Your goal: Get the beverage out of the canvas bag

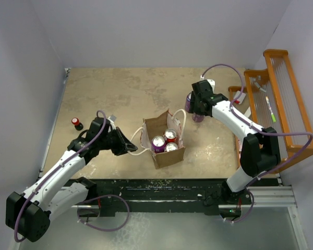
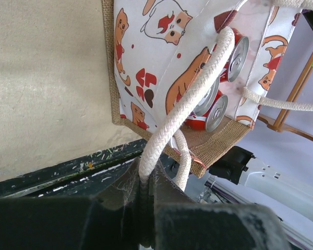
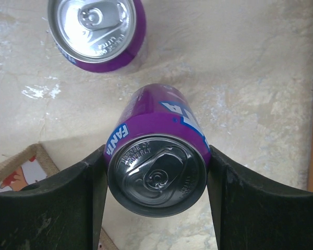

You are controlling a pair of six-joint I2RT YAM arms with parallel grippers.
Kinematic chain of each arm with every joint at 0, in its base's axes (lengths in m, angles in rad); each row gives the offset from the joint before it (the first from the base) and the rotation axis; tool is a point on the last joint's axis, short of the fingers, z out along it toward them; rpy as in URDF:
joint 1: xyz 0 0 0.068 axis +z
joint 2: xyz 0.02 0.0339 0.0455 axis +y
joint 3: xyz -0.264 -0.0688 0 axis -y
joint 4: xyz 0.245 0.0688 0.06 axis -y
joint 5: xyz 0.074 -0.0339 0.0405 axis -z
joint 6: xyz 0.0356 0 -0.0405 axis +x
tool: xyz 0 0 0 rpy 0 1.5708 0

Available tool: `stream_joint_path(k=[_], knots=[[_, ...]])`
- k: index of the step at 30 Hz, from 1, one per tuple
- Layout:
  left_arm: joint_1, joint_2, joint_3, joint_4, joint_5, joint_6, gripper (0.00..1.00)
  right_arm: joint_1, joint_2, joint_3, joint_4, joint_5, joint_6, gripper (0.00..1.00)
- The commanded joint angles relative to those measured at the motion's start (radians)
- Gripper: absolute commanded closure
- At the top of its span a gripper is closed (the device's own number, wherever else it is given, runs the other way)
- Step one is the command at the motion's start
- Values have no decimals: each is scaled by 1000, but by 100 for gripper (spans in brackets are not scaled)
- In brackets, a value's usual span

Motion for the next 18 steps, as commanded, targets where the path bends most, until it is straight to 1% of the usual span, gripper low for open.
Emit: stream_joint_path(k=[1, 9, 10, 14, 18], knots=[[2, -4, 41, -16, 23, 29, 100, 0, 0, 13, 94, -19, -15, 100], [2, 20, 63, -28, 26, 51, 100, -1, 51, 17, 131, -43, -41, 100], [2, 19, 66, -31, 25, 54, 100, 0, 56, 19, 133, -48, -41, 99], [2, 19, 66, -36, 22, 56, 100, 0, 73, 24, 136, -66, -44, 90], [2, 17, 66, -40, 20, 57, 100, 0, 79, 16, 151, -89, -53, 74]])
